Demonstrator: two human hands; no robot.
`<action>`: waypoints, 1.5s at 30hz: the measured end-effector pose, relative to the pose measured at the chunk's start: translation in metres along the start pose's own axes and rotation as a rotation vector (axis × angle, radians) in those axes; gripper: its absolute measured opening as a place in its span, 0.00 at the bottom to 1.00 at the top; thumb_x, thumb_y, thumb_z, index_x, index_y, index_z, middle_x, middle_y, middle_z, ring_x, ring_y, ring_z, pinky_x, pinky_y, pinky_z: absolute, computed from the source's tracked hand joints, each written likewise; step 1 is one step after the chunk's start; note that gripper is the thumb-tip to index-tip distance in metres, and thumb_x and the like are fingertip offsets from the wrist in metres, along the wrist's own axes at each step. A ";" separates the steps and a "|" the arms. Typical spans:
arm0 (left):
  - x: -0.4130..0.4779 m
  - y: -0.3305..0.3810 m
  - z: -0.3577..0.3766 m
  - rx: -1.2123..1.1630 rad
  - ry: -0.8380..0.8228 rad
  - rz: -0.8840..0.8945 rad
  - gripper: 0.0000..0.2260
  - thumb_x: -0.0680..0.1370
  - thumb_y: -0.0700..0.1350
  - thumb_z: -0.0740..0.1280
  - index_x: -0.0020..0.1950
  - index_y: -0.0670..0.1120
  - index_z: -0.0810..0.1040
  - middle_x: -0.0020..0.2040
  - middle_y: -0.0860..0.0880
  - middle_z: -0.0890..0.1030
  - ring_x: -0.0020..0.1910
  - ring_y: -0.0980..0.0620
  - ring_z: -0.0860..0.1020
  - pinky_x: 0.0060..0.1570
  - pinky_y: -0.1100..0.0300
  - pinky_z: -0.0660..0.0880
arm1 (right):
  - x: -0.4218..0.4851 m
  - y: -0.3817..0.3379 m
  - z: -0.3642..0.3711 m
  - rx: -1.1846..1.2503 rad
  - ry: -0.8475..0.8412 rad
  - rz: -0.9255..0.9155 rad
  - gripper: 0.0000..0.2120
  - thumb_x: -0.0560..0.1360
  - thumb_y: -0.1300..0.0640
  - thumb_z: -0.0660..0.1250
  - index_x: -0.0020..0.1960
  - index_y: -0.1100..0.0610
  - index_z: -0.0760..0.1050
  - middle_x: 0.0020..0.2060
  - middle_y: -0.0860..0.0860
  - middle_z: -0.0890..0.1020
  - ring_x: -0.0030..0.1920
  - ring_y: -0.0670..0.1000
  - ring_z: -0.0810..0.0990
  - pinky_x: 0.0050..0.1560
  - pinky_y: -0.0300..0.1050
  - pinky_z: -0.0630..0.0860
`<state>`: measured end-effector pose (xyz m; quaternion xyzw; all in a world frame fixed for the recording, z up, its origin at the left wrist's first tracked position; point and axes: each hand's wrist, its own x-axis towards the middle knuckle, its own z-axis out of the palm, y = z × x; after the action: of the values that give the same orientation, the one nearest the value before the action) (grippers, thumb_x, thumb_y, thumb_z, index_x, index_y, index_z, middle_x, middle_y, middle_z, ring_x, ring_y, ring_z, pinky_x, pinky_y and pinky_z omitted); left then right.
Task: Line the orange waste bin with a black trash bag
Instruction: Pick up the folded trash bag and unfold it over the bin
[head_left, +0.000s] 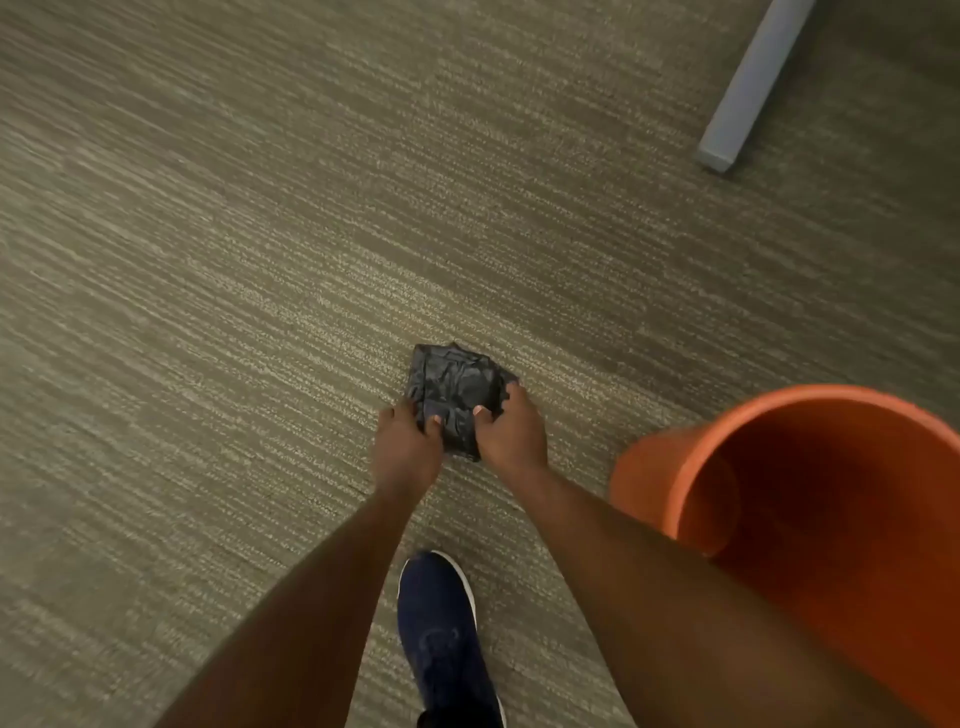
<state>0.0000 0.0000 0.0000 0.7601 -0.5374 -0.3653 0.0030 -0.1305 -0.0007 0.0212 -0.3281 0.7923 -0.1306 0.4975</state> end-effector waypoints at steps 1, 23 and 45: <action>0.001 0.001 0.000 -0.035 0.003 -0.018 0.20 0.82 0.50 0.64 0.68 0.39 0.73 0.63 0.38 0.75 0.58 0.38 0.77 0.56 0.47 0.74 | 0.002 0.000 0.001 0.002 0.019 0.026 0.30 0.81 0.53 0.66 0.79 0.59 0.61 0.74 0.58 0.73 0.72 0.60 0.73 0.69 0.55 0.74; -0.030 0.020 -0.030 -0.393 0.010 -0.107 0.09 0.77 0.39 0.67 0.38 0.44 0.72 0.33 0.47 0.76 0.29 0.51 0.71 0.29 0.60 0.65 | -0.022 -0.032 -0.017 0.178 0.133 0.097 0.04 0.78 0.56 0.66 0.49 0.56 0.77 0.40 0.50 0.79 0.37 0.51 0.77 0.36 0.44 0.70; -0.188 0.194 -0.276 -1.069 -0.268 -0.232 0.05 0.81 0.42 0.68 0.55 0.46 0.82 0.56 0.41 0.85 0.54 0.41 0.84 0.53 0.46 0.82 | -0.248 -0.182 -0.211 0.271 0.277 -0.081 0.16 0.80 0.55 0.65 0.66 0.56 0.73 0.59 0.56 0.81 0.57 0.57 0.80 0.58 0.56 0.77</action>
<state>-0.0334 -0.0350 0.3827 0.6539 -0.1860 -0.6782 0.2793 -0.1721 -0.0012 0.3914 -0.2689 0.8145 -0.2999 0.4175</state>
